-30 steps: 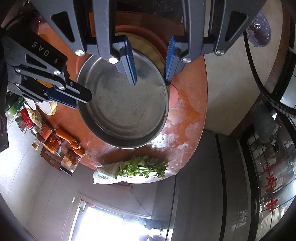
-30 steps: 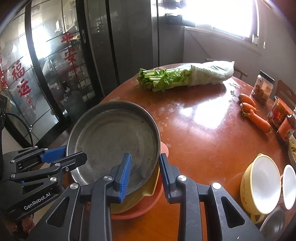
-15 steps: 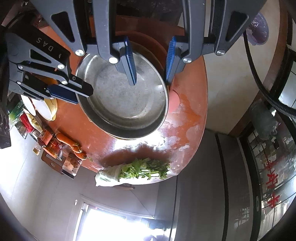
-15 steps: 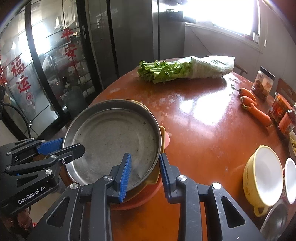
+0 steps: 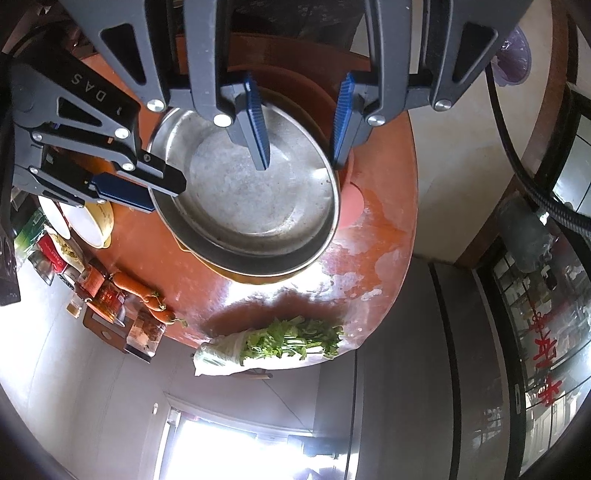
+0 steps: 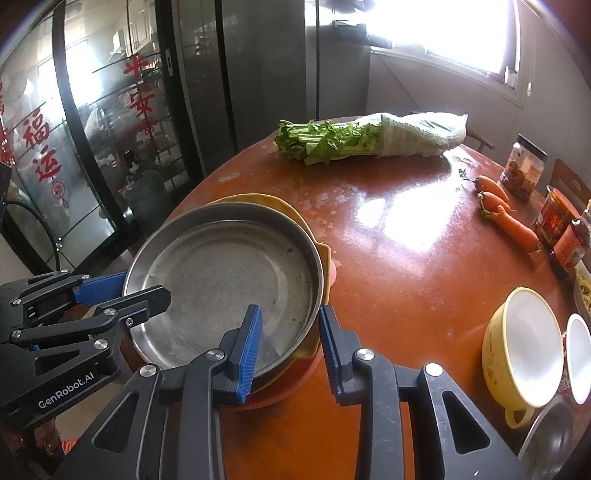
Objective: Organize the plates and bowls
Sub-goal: 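Lift the steel tray with the left tool and lower it onto the yellow plate, then open the left tool to release the tray on the plate stack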
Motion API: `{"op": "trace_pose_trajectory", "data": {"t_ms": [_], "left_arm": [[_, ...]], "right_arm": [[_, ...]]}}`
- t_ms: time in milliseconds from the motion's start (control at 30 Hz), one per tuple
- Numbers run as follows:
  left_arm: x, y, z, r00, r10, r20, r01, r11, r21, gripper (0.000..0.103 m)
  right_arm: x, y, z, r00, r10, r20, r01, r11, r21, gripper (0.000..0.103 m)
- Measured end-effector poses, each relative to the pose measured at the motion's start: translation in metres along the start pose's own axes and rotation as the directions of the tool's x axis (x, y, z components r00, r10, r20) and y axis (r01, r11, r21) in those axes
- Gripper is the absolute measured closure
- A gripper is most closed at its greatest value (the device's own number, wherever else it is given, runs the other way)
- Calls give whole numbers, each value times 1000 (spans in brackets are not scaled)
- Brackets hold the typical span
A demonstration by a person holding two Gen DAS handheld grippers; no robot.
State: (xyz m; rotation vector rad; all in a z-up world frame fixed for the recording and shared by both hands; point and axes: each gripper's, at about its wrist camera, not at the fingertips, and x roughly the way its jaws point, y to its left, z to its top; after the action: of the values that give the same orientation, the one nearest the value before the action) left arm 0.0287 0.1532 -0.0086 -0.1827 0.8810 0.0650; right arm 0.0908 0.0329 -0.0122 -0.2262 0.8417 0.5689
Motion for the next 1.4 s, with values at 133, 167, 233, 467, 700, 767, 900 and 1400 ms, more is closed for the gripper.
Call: {"op": "trace_pose_trajectory", "data": {"t_ms": [133, 167, 233, 467, 700, 767, 900, 1400], "left_arm": [[5, -1, -1, 1000, 3, -27, -3, 1000, 3, 60], [5, -2, -1, 1000, 3, -21, -2, 1000, 4, 60], [6, -2, -2, 1000, 3, -23, -3, 1000, 6, 60], [6, -2, -2, 1000, -4, -24, 5, 1000, 9, 56], [4, -4, -1, 1000, -7, -13, 7, 1000, 13, 48], [3, -2, 0, 1000, -3, -7, 3, 1000, 8, 42], [-2, 2, 2, 1000, 0, 12, 0, 1000, -3, 40], [-24, -12, 12, 995, -18, 99, 17, 1000, 7, 25]], "right_arm": [[0, 2, -1, 1000, -11, -6, 11, 1000, -9, 68], [1, 2, -1, 1000, -11, -9, 11, 1000, -11, 67], [2, 2, -1, 1000, -14, -10, 14, 1000, -12, 67], [2, 1, -1, 1000, -10, -11, 10, 1000, -7, 67], [1, -1, -1, 1000, -3, -8, 3, 1000, -5, 65], [1, -2, -1, 1000, -2, -6, 2, 1000, -4, 65], [0, -2, -1, 1000, -1, -1, 1, 1000, 0, 65], [-24, -17, -4, 999, -17, 40, 15, 999, 44, 58]]}}
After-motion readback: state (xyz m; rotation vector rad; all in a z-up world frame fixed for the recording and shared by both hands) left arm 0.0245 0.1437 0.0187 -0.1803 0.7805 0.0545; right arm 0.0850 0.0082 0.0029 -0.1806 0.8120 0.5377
